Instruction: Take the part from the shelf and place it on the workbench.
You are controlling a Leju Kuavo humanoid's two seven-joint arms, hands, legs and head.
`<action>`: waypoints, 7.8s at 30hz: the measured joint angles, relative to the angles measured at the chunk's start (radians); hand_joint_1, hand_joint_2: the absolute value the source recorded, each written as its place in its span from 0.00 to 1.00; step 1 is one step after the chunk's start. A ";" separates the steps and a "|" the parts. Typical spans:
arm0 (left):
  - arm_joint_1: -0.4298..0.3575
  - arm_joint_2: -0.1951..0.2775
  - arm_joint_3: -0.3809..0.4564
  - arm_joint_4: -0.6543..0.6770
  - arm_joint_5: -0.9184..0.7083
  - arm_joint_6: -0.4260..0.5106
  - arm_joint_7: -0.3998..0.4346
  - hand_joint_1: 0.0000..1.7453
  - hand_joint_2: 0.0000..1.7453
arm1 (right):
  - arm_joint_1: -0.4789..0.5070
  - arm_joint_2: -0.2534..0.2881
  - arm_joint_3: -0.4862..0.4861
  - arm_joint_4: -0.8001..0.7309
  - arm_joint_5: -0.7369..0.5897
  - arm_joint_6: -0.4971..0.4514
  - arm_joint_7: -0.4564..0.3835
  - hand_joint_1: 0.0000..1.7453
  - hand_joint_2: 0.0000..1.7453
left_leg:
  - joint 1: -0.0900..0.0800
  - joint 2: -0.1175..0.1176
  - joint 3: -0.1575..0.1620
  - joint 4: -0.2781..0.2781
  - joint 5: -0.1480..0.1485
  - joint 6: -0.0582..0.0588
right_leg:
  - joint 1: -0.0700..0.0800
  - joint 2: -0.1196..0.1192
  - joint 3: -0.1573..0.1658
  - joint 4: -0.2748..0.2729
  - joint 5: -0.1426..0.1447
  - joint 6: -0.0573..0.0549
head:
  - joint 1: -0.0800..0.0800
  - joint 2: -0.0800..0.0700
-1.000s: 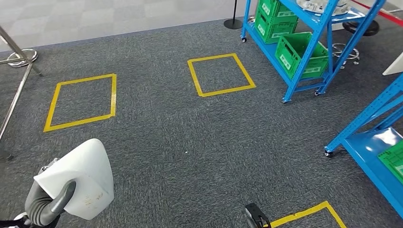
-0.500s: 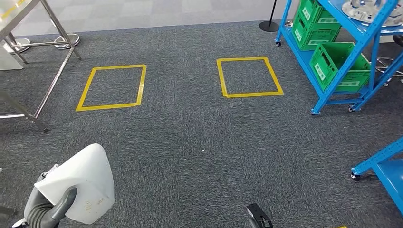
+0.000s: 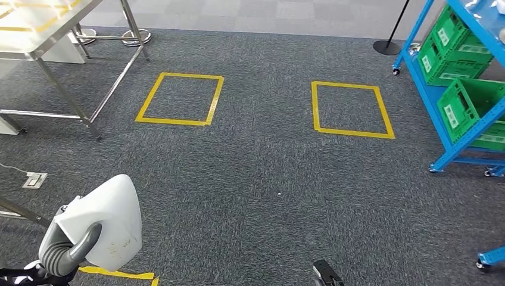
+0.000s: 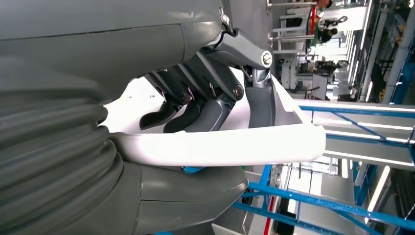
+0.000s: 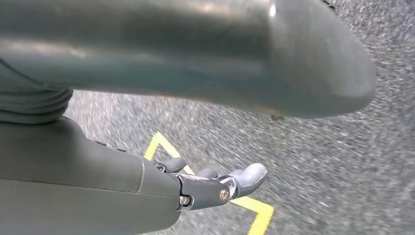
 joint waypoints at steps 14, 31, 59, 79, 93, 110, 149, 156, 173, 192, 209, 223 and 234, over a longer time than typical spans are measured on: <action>-0.040 -0.003 -0.006 0.033 0.012 -0.009 0.013 1.00 1.00 | -0.015 0.004 0.000 0.000 0.007 -0.014 0.009 0.00 0.00 | -0.005 0.130 -0.061 0.125 -0.048 -0.031 | 0.018 -0.140 0.032 -0.052 0.004 -0.054 | -0.012 0.000; -0.087 -0.011 -0.010 0.041 0.013 -0.013 0.012 1.00 1.00 | -0.018 0.010 -0.010 0.000 -0.005 -0.021 0.014 0.00 0.00 | 0.000 -0.010 0.004 0.003 -0.005 0.006 | 0.001 0.005 -0.005 -0.025 0.024 -0.004 | 0.005 0.000; -0.122 0.015 0.051 -0.092 -0.166 0.211 -0.099 1.00 1.00 | -0.010 0.015 -0.034 0.000 -0.020 -0.038 0.012 0.00 0.00 | 0.002 0.022 0.006 -0.007 0.004 0.021 | 0.010 -0.048 -0.069 0.127 -0.035 -0.001 | 0.006 0.000; -0.097 0.012 0.060 -0.202 -0.332 0.471 -0.152 1.00 1.00 | -0.008 0.025 -0.043 0.000 -0.017 -0.041 0.011 0.00 0.00 | -0.015 0.171 0.002 -0.004 -0.003 -0.002 | 0.021 -0.180 0.042 -0.066 0.011 -0.029 | -0.007 0.000; -0.103 0.002 0.060 -0.217 -0.284 0.525 -0.147 1.00 1.00 | -0.011 0.025 -0.043 0.000 -0.011 -0.047 0.014 0.00 0.00 | 0.003 -0.013 -0.012 0.005 0.008 0.004 | 0.008 0.005 0.021 -0.051 0.017 -0.007 | 0.007 0.000; -0.111 0.003 0.059 -0.183 -0.281 0.530 -0.161 1.00 1.00 | -0.004 0.029 -0.082 0.000 -0.043 -0.056 0.010 0.00 0.00 | -0.010 0.102 0.005 -0.009 -0.002 -0.001 | 0.017 -0.072 0.035 -0.072 0.021 -0.026 | -0.007 0.000; -0.082 0.015 0.059 -0.185 -0.291 0.526 -0.179 1.00 1.00 | 0.011 0.032 -0.090 0.001 -0.037 -0.063 -0.003 0.00 0.00 | -0.010 0.085 0.121 -0.080 -0.049 0.036 | 0.013 -0.058 -0.082 0.181 -0.168 -0.003 | 0.000 0.000; -0.077 0.011 0.058 -0.184 -0.312 0.526 -0.178 1.00 1.00 | 0.034 0.031 -0.096 0.002 -0.039 -0.071 -0.004 0.00 0.00 | -0.013 0.072 0.289 -0.072 -0.186 0.007 | 0.023 -0.062 -0.121 -0.065 0.157 -0.022 | -0.005 0.000; -0.093 0.032 0.051 -0.182 -0.302 0.534 -0.162 1.00 1.00 | -0.007 -0.006 -0.108 -0.008 -0.035 -0.091 -0.002 0.00 0.00 | 0.007 0.099 -0.138 0.036 0.093 -0.001 | 0.030 -0.035 0.275 -0.105 -0.174 -0.026 | -0.027 0.000; -0.073 0.031 0.045 -0.169 -0.308 0.545 -0.174 1.00 1.00 | 0.013 0.001 -0.110 -0.009 -0.030 -0.088 0.004 0.00 0.00 | -0.030 0.080 -0.158 0.160 -0.010 0.001 | 0.046 -0.045 0.126 -0.127 -0.007 -0.092 | -0.003 0.000; -0.073 0.039 0.044 -0.159 -0.312 0.542 -0.177 1.00 1.00 | 0.009 0.007 -0.116 -0.009 -0.033 -0.090 0.007 0.00 0.00 | 0.013 0.099 -0.050 0.015 0.020 0.022 | 0.009 -0.052 -0.021 0.196 -0.182 0.003 | 0.004 0.000; -0.069 0.040 0.044 -0.161 -0.314 0.541 -0.181 1.00 1.00 | 0.013 0.012 -0.116 -0.009 -0.027 -0.088 0.001 0.00 0.00 | 0.003 0.094 -0.006 -0.004 0.005 0.009 | 0.015 -0.051 0.024 -0.067 0.018 -0.015 | 0.006 0.000; -0.071 0.040 0.044 -0.160 -0.326 0.533 -0.184 1.00 1.00 | 0.012 0.012 -0.116 -0.009 -0.026 -0.085 0.012 0.00 0.00 | 0.004 0.094 -0.001 -0.011 0.004 -0.012 | 0.016 -0.051 0.026 -0.066 0.014 -0.023 | 0.006 0.000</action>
